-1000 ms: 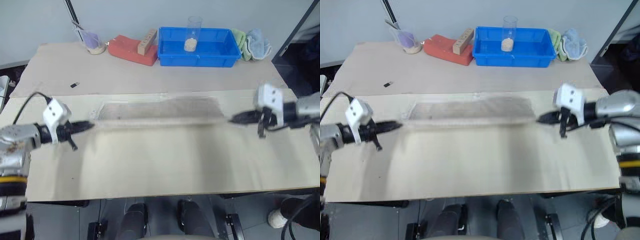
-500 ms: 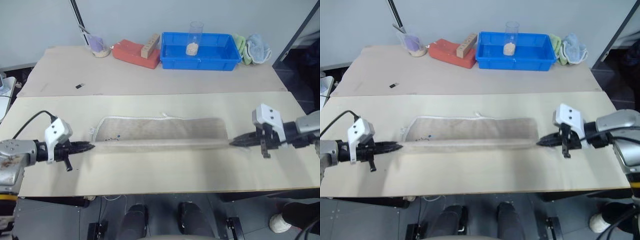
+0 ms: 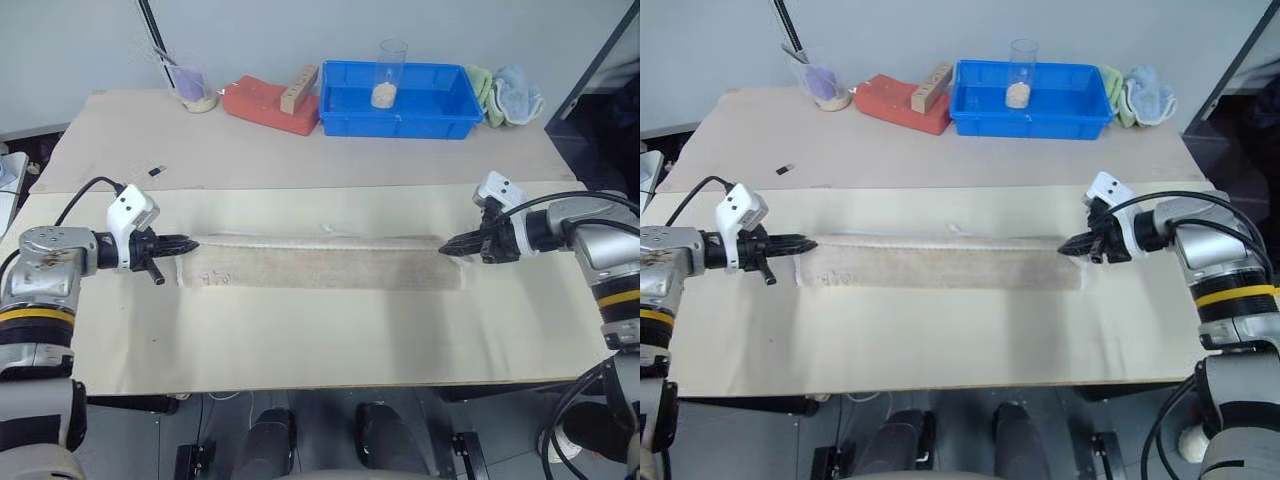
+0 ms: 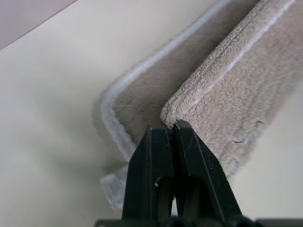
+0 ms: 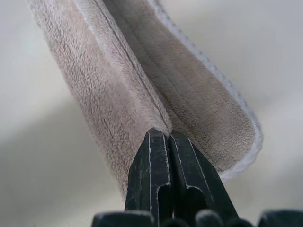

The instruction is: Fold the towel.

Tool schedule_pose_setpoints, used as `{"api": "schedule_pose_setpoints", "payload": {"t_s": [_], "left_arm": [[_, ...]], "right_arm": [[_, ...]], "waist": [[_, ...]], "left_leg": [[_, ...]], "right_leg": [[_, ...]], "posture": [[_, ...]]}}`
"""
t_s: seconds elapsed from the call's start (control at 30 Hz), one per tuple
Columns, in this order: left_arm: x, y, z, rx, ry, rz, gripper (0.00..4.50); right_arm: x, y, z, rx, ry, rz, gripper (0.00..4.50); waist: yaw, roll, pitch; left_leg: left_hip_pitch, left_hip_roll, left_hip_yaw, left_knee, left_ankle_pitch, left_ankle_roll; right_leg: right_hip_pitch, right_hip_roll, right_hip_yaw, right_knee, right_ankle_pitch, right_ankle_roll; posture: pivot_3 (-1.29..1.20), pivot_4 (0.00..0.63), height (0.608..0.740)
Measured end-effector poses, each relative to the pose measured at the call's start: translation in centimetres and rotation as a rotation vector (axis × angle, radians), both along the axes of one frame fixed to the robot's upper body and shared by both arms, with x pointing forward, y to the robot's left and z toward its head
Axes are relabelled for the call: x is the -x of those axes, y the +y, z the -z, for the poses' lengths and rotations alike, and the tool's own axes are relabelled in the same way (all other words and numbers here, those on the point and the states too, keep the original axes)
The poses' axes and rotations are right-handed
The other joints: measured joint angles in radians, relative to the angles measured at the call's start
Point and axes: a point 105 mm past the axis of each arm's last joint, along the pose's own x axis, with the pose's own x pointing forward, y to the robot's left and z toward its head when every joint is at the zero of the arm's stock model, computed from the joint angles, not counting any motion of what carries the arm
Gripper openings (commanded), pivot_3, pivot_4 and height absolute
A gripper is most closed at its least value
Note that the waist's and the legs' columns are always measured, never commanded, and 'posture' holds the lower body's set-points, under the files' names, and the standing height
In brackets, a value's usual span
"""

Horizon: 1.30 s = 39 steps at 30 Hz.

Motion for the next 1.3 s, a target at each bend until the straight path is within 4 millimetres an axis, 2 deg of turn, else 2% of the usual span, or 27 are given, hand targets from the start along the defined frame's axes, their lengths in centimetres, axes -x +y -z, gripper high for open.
{"api": "schedule_pose_setpoints", "payload": {"t_s": [0.03, 0.13, 0.3, 0.37, 0.53, 0.57, 0.7, 0.83, 0.93, 1.1, 1.2, 1.3], "left_arm": [[-0.3, 0.0, 0.1, 0.003, -0.005, -0.014, 0.00], [-1.0, 0.5, 0.1, -0.015, -0.035, -0.054, 1.03], [-1.9, 1.0, -0.9, -0.041, -0.123, -0.085, 3.29], [-2.0, 1.0, -1.5, -0.035, -0.154, -0.085, 3.31], [-1.3, 1.6, -1.8, -0.047, -0.185, -0.083, 3.31], [-0.8, 1.2, -2.0, -0.057, -0.201, -0.046, 3.31], [1.4, -3.3, -3.2, -0.021, -0.244, 0.161, 3.31], [4.3, -8.1, -3.2, 0.035, -0.234, 0.370, 3.31], [5.8, -10.1, -3.3, 0.055, -0.214, 0.460, 3.31], [7.0, -12.2, -4.4, 0.059, -0.235, 0.549, 3.31], [7.0, -12.3, -4.6, 0.058, -0.237, 0.550, 3.31], [7.0, -12.3, -4.7, 0.057, -0.239, 0.551, 3.31]], "right_arm": [[-0.2, 0.0, 0.0, -0.002, -0.004, 0.007, 1.27], [-0.7, -0.1, -0.3, -0.011, -0.035, 0.043, 2.35], [-1.6, -0.3, -1.7, -0.061, -0.134, 0.107, 4.07], [-1.6, -0.8, -2.4, -0.072, -0.201, 0.136, 4.47], [-0.6, -1.6, -2.0, -0.071, -0.276, 0.189, 4.47], [0.0, -2.0, -1.7, -0.073, -0.291, 0.218, 4.47], [1.9, -2.1, 0.9, -0.089, -0.260, 0.300, 4.47], [2.7, -1.9, 3.5, -0.116, -0.244, 0.406, 4.47], [2.8, -2.0, 4.6, -0.135, -0.249, 0.490, 4.47], [2.7, -1.5, 5.8, -0.227, -0.189, 0.593, 4.47], [2.7, -1.0, 6.1, -0.253, -0.156, 0.606, 3.67], [2.6, -0.9, 6.2, -0.254, -0.146, 0.618, 2.63]], "waist": [[0.000, 0.000, 0.000], [-0.001, 0.000, 0.000], [0.001, 0.000, 0.000], [0.001, 0.000, 0.000], [0.002, 0.000, 0.000], [0.002, 0.000, 0.000], [0.006, 0.000, 0.000], [0.002, 0.000, 0.000], [-0.002, 0.000, 0.000], [-0.002, 0.000, 0.000], [-0.001, 0.000, 0.000], [-0.001, 0.000, 0.000]], "left_leg": [[0.000, 0.000, 0.000, 0.000, 0.000, 0.000], [0.000, 0.000, 0.000, 0.000, 0.000, 0.000], [-0.001, 0.000, 0.000, 0.000, 0.000, 0.000], [-0.001, 0.000, -0.001, 0.000, 0.000, 0.000], [-0.002, 0.000, -0.003, 0.000, 0.000, 0.000], [-0.003, 0.000, -0.004, 0.000, 0.000, 0.000], [-0.003, 0.000, -0.007, 0.001, 0.000, 0.000], [-0.001, 0.000, -0.007, 0.001, 0.000, 0.000], [0.000, 0.000, -0.007, 0.001, 0.000, 0.000], [0.001, 0.000, -0.007, 0.000, 0.000, 0.000], [0.002, 0.000, -0.006, 0.001, 0.000, 0.000], [0.002, 0.000, -0.006, 0.000, 0.000, 0.000]], "right_leg": [[0.000, 0.000, 0.000, 0.000, 0.000, 0.000], [0.000, 0.000, 0.000, 0.000, 0.000, 0.000], [0.000, -0.001, 0.000, 0.001, 0.000, 0.000], [0.000, -0.001, 0.000, 0.001, 0.000, 0.001], [0.000, -0.001, 0.000, 0.002, 0.001, 0.001], [0.000, -0.001, 0.000, 0.002, 0.001, 0.001], [0.001, -0.002, 0.001, 0.002, 0.001, 0.002], [0.002, -0.001, 0.003, 0.000, 0.002, 0.003], [0.002, 0.000, 0.003, 0.000, 0.002, 0.003], [0.003, 0.000, 0.003, 0.000, 0.002, 0.003], [0.003, 0.000, 0.003, -0.001, 0.002, 0.003], [0.004, 0.000, 0.003, -0.001, 0.002, 0.003]], "posture": [[0.00, 0.150, 0.740], [0.00, 0.150, 0.740], [0.00, 0.150, 0.740], [0.00, 0.150, 0.740], [0.00, 0.150, 0.740], [0.00, 0.150, 0.740], [0.00, 0.150, 0.740], [0.00, 0.150, 0.740], [0.00, 0.150, 0.740], [0.00, 0.150, 0.740], [0.00, 0.150, 0.740], [0.00, 0.150, 0.740]]}}
